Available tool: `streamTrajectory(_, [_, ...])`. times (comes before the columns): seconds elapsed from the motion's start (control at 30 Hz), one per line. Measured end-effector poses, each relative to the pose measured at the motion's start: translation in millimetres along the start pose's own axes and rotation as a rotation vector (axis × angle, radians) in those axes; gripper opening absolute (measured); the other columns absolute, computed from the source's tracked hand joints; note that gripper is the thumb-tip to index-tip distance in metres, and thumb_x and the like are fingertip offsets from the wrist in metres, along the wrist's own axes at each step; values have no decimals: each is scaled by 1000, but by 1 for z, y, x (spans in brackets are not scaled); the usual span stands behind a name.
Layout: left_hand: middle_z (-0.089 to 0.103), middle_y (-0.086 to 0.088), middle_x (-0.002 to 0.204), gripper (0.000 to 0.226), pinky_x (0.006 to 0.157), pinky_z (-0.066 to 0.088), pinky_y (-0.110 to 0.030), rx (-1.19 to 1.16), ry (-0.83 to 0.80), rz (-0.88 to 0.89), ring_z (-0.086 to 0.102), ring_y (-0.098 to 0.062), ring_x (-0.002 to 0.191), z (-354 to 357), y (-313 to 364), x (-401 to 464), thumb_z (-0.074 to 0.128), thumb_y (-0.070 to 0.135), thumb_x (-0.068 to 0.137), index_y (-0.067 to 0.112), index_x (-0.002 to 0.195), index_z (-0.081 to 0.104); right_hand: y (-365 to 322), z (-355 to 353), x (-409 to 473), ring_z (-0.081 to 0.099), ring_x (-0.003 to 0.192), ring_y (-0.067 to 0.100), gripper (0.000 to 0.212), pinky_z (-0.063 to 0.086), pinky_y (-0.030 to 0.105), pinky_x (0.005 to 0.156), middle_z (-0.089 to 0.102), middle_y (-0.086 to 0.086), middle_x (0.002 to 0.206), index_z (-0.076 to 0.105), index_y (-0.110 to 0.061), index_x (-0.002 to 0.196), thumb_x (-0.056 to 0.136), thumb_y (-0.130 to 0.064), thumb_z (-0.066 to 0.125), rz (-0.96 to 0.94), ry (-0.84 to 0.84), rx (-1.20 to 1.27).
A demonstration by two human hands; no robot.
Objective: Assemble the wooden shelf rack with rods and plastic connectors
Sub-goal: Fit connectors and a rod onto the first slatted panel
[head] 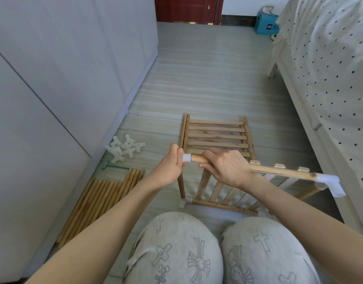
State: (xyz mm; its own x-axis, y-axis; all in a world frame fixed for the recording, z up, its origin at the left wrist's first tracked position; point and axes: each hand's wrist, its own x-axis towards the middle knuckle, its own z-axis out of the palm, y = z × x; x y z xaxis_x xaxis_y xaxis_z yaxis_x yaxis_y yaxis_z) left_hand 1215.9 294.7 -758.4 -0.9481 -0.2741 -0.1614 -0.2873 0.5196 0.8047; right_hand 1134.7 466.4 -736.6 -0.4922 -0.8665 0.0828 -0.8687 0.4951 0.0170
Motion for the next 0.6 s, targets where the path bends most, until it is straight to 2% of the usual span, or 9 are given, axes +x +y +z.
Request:
streamTrajectory(0.23, [54, 7, 87, 24, 73, 43, -33, 36, -29, -4, 56, -3, 85, -2, 5, -6, 15, 42, 99, 32, 83, 30, -2, 1, -3, 62, 78, 26, 45, 31, 29, 53, 60, -3, 103, 51, -20, 121, 97, -50, 28, 13, 22, 12])
streamTrajectory(0.3, [54, 5, 89, 23, 73, 41, -33, 32, -45, -10, 54, -1, 84, -3, 6, -9, 16, 41, 99, 31, 84, 29, -1, 1, -4, 62, 78, 25, 44, 30, 29, 53, 59, -3, 102, 51, -20, 120, 97, -50, 29, 14, 19, 13])
streamTrajectory(0.47, [60, 0, 87, 21, 57, 37, -24, 33, -131, -115, 49, -5, 66, -10, 19, -1, 22, 29, 102, 24, 87, 36, 2, -2, -4, 61, 79, 25, 39, 32, 28, 56, 61, -1, 101, 53, -18, 116, 95, -47, 39, 46, 13, 120])
streamTrajectory(0.6, [66, -8, 77, 25, 39, 38, -17, -41, -63, -297, 58, -7, 44, -7, 26, 18, 30, 20, 98, 14, 83, 49, 2, -6, 2, 60, 86, 24, 35, 36, 29, 63, 62, 0, 101, 54, -17, 108, 89, -46, 53, 105, -72, 256])
